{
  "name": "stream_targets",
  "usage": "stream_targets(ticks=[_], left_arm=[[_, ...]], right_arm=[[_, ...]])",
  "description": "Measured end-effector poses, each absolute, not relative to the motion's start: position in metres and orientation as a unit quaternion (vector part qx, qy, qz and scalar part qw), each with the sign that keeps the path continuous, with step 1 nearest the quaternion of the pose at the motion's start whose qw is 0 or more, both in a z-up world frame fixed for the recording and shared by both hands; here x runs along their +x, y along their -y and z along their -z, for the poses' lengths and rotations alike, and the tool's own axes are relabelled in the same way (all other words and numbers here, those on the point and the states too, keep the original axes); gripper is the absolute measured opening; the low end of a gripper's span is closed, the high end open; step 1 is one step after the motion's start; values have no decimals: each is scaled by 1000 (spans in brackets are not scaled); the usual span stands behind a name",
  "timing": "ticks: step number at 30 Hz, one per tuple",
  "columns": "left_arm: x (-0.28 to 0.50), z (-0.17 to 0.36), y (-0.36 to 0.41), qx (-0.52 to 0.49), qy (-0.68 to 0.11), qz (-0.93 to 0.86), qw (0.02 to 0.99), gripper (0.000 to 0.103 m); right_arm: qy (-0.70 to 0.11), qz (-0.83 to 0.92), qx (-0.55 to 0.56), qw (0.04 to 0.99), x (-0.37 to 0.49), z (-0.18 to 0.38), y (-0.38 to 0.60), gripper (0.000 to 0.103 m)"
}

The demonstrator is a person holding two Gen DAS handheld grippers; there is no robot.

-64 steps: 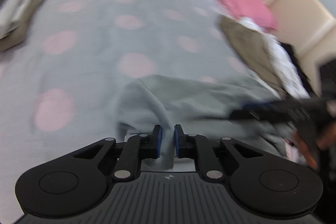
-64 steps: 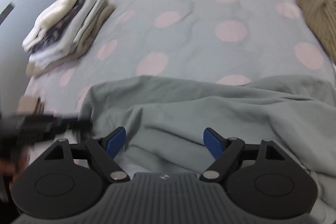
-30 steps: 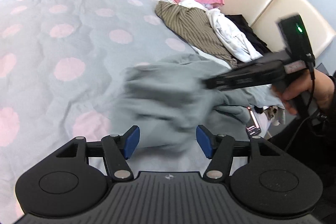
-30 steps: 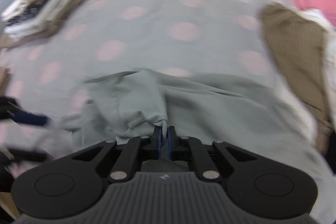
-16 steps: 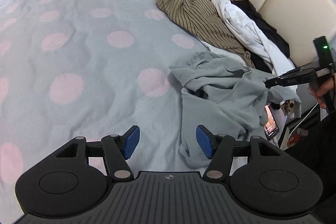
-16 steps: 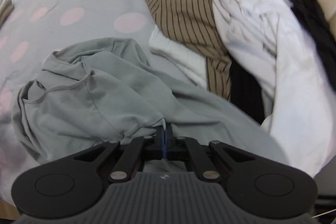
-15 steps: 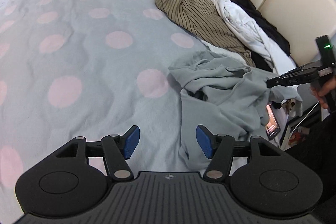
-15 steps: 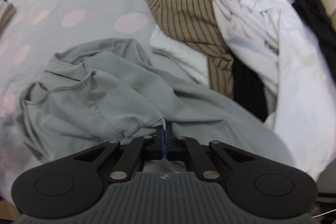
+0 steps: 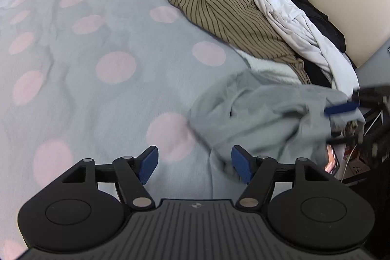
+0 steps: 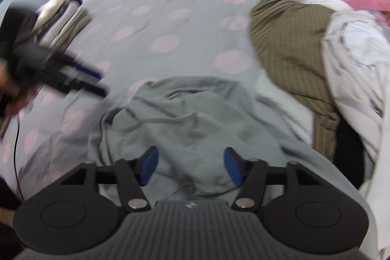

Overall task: Fold clothes
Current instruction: 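Lift the shirt with the right gripper and shake it out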

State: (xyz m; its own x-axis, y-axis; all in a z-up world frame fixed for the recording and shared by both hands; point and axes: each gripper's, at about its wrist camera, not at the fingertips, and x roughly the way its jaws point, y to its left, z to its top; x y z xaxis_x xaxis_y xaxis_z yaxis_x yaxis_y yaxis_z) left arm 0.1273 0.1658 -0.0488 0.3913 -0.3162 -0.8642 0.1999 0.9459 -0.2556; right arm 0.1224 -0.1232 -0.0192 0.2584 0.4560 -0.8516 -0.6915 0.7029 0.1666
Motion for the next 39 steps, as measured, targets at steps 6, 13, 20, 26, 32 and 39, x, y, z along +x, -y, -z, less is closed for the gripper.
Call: stream_targets(ticks=[6,13,20,26,32,39], left_arm=[[182,67,-148,-44,-550,168,817,67],[218,104,-123,-33,-569,183,801,66],[211,103,-109,-13,-553,185,813,6],[191,60,-152,-35,-515,100,851,0],[146,0,-212,-60,-488,40,870,0],[92,-34,-217,-48,-474,54,878,0]], right_arm=[[-515,-356,-178,759,126,47,106,51],[-532,-341,-223,742,131,70,99,16],[-527,-339,-233,744,130,67,95,7],[-466,-312,-220,798,126,29,102,5],[-389,-285,-195,854,120,-18,103,5],[-301,-240,-258,886,101,-92,105,5]])
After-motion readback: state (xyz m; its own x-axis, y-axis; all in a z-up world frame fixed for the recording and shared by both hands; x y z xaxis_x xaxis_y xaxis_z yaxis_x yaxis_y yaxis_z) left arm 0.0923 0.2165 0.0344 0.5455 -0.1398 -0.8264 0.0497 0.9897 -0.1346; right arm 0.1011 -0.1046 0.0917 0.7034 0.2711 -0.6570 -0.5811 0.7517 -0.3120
